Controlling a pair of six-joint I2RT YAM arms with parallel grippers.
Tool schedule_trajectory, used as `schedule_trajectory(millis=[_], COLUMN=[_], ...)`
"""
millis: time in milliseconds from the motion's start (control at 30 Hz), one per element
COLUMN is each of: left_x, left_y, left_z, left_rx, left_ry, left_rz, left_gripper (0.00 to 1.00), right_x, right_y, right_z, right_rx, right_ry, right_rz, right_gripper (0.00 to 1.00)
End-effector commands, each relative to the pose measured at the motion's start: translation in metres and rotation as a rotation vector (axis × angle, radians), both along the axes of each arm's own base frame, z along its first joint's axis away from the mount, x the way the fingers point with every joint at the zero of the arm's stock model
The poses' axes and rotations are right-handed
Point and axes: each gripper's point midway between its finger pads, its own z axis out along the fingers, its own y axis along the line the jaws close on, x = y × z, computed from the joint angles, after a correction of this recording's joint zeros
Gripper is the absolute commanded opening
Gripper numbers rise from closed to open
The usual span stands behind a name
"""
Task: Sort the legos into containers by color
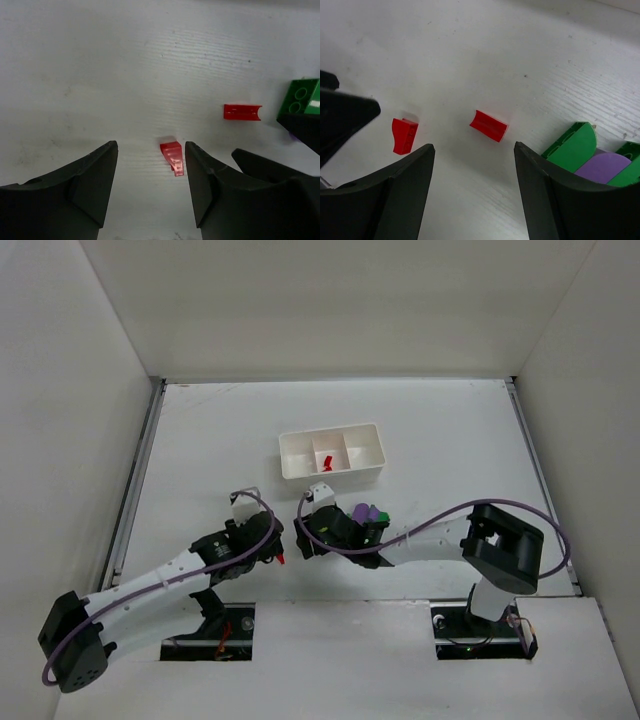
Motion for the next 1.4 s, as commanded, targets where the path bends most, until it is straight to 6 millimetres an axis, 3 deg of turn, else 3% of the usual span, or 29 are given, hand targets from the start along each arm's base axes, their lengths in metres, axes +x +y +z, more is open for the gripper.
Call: schedule_trajectory(millis=[0,367,433,567,667,900,1067,1200,1367], left_x=[-0.014,-0.019,-0.020,-0.023,-0.027,-0.028,-0.030,-0.029,-0.028], left_y=[-0.003,0.001,0.001,-0.003,-0.007,-0.024,-0.028,-0.033,-0.036], left_z=[-0.008,-0.009,-0.013,-0.014,-0.015,-0.020,-0.024,-0.030,-0.035], left_rx=[-0.013,-0.062,-0.045,-0.028,-0.030,-0.024,0.005,0.009,0.024], left_ry=[0.045,0.015,0.024,0.030,0.036,0.048,0.049,0.057,0.056], left_rz=[0.033,0.100,0.094,0.066,0.041,-0.014,-0.033,-0.043,-0.048], left_gripper=[0.54,0.50,0.50,0.51,0.51,0.53,0.53,0.53,0.52], right_x=[0.009,0.024,0.028,0.032,0.032,0.052,0.064,0.088,0.133], right_y=[0.014,0.010,0.007,0.003,0.003,-0.006,-0.017,-0.031,-0.060], right_z=[0.011,-0.019,-0.024,-0.025,-0.009,0.070,0.084,0.109,0.139], right_rx=[0.044,-0.052,-0.074,-0.092,-0.054,0.109,0.114,0.148,0.156], right_ry=[-0.005,-0.020,-0.034,-0.044,-0.053,-0.116,-0.142,-0.180,-0.244], right_rz=[-0.039,-0.106,-0.120,-0.144,-0.147,-0.163,-0.182,-0.229,-0.316], right_gripper=[0.69,0.61,0.56,0.37,0.32,0.32,0.32,0.32,0.33])
